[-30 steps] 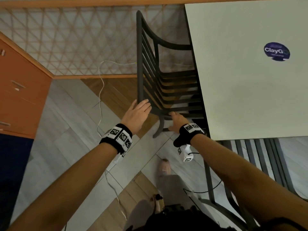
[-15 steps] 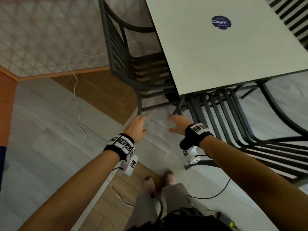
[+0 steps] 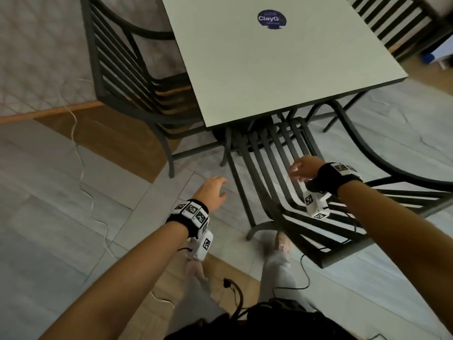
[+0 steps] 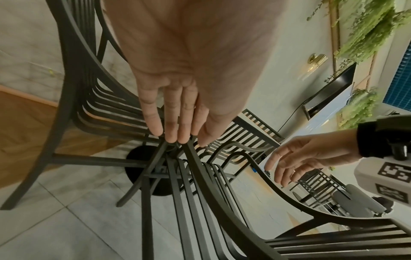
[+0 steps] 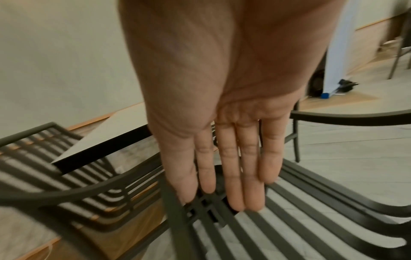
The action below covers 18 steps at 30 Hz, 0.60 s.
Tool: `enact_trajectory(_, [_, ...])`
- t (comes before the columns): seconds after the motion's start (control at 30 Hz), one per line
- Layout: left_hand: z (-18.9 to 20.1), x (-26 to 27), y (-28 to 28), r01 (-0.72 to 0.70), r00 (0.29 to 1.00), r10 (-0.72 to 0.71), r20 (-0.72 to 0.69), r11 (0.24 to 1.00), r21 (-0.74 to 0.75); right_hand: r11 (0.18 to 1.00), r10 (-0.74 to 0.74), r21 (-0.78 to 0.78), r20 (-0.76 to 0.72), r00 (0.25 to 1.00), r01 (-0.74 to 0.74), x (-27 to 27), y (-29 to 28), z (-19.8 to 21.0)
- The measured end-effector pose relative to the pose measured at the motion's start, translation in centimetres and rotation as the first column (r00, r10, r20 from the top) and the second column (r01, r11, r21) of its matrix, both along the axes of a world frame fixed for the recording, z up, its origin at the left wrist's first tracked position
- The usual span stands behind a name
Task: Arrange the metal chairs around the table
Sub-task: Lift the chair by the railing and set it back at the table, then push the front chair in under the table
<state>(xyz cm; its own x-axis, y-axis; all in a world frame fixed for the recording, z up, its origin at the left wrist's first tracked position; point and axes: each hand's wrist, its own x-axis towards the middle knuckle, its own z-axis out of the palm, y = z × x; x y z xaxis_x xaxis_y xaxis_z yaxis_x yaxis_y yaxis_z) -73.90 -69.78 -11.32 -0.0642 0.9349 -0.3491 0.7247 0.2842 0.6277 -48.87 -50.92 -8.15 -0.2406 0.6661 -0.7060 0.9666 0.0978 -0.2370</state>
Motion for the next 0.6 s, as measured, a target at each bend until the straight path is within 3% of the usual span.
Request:
enact_trajectory(0.1, [-1.0,4.8,1.9,-0.066,0.996,0.067,0.051,0.998,-0.022,0.999,-0.034,0.020,0.043,0.998,0.033,5.2,4.4,-1.0])
enact_trajectory(0.23, [-2.5,10.9,4.6,-0.338,0.921,0.358,0.154,0.930,-0.144,0.997,-0.019,0.079,0.081,0.997,0.013,10.7,10.9,-2.9])
enact_trajectory(0.4, [-4.1,16.8,7.5,-0.591,0.725,0.676,0.129,0.708,-0.386,0.987,-0.092,0.139,0.069,0.993,0.081,16.3,16.6,-5.1])
enact_trajectory(0.6, [-6.8,17.8,8.8,-0.612,0.542,0.836,0.086,0.462,-0.642,0.933,-0.314,0.195,0.030,0.949,0.303,22.7,21.2,-7.6])
